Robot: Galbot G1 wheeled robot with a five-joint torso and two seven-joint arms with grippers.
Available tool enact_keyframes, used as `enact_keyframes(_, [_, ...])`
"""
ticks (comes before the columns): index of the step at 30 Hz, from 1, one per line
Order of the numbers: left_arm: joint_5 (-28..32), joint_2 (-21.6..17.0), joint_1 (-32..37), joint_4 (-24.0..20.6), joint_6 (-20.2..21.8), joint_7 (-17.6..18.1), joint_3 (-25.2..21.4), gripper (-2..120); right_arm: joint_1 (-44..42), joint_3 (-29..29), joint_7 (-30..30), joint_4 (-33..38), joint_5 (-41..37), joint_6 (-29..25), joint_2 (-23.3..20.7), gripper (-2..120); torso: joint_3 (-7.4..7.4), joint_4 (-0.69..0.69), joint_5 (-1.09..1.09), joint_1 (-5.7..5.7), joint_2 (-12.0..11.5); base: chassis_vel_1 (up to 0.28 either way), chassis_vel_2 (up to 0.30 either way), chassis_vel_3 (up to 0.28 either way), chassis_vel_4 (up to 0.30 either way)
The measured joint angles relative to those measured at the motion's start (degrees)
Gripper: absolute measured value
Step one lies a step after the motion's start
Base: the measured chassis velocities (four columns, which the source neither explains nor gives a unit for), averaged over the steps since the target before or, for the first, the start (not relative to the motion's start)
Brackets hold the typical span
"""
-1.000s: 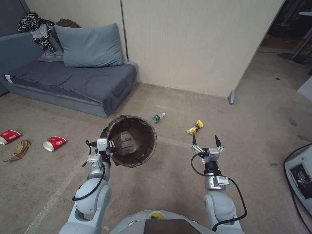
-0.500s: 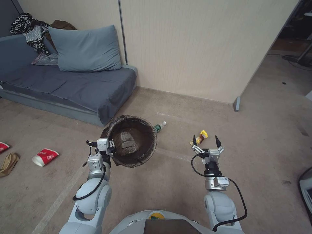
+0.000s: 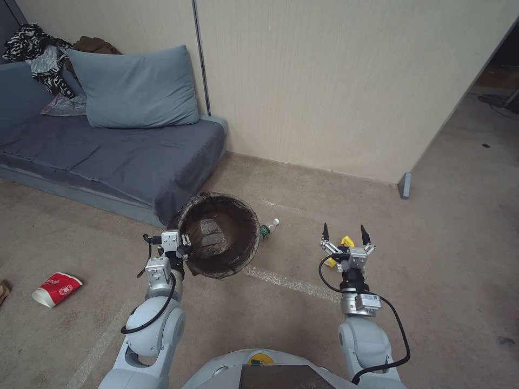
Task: Pick up the trash bin, then pick up the garbage from the floor and place it into the trash bin.
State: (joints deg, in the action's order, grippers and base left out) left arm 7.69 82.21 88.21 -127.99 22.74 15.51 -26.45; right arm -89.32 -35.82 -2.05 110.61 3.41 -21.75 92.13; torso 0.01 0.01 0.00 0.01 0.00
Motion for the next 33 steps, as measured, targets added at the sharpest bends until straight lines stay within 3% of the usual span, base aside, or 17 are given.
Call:
enact_keyframes(13, [-0.06, 0.06, 0.01, 0.05, 0.01, -0.35, 0.08, 4, 1.59, 0.01, -0.88, 0.05, 0.44, 1.60, 0.00, 100, -0.01, -0.01, 0.00, -0.01, 0.00, -0.005, 0.009, 0.011, -0.002])
enact_keyframes(16, [-0.02, -0.19, 0.04, -0.05, -0.99, -1.97, 0.08, 4, 3.88, 0.15, -4.33, 0.06, 0.37, 8.57, -0.60, 100, -0.01, 0.00, 0.00, -0.01, 0.00, 0.000, 0.000, 0.000, 0.000])
enact_keyframes(17, [-0.02, -0.19, 0.04, -0.05, -0.99, -1.97, 0.08, 4, 3.88, 0.15, -4.33, 0.06, 0.37, 8.57, -0.60, 100, -0.01, 0.00, 0.00, -0.01, 0.00, 0.000, 0.000, 0.000, 0.000])
enact_keyframes(19, [0.14, -0.63, -0.11, -0.28, -1.81, -3.31, -0.08, 4, 6.11, 0.30, -7.00, 0.32, -3.67, 18.83, -2.46, 100, -0.01, -0.02, 0.00, -0.01, 0.00, 0.000, 0.000, 0.000, 0.000])
enact_keyframes(22, [0.26, -0.90, -0.20, -0.38, -2.03, -3.74, -0.22, 4, 7.36, 0.33, -7.71, 0.09, -5.43, 23.22, -3.19, 100, -0.01, -0.02, 0.00, -0.01, 0.00, 0.000, 0.000, 0.000, 0.000])
enact_keyframes(23, [0.50, -1.18, -0.30, -0.50, -2.25, -4.15, -0.39, 4, 8.82, 0.26, -8.35, -0.80, -6.42, 26.60, -3.87, 100, -0.01, -0.01, 0.01, -0.01, 0.00, 0.000, 0.000, 0.000, 0.000])
enact_keyframes(24, [0.94, -1.29, -0.47, -0.63, -2.29, -4.73, -0.55, 4, 12.92, 0.06, -9.62, -4.67, -9.55, 34.60, -5.25, 100, -0.01, -0.01, 0.01, -0.01, 0.00, 0.000, 0.000, 0.000, 0.000])
enact_keyframes(25, [0.81, -1.22, -0.52, -0.58, -2.29, -4.81, -0.46, 4, 14.39, 0.07, -10.28, -6.27, -10.55, 36.64, -5.66, 100, -0.01, -0.01, 0.01, -0.01, 0.00, 0.000, 0.000, 0.000, 0.000])
enact_keyframes(33, [0.33, -1.14, -0.47, -0.05, -2.25, -4.82, -0.31, 4, 21.19, 0.47, -12.53, -15.77, -13.24, 41.37, -6.85, 100, -0.01, -0.01, 0.01, -0.01, 0.00, 0.000, 0.000, 0.000, 0.000])
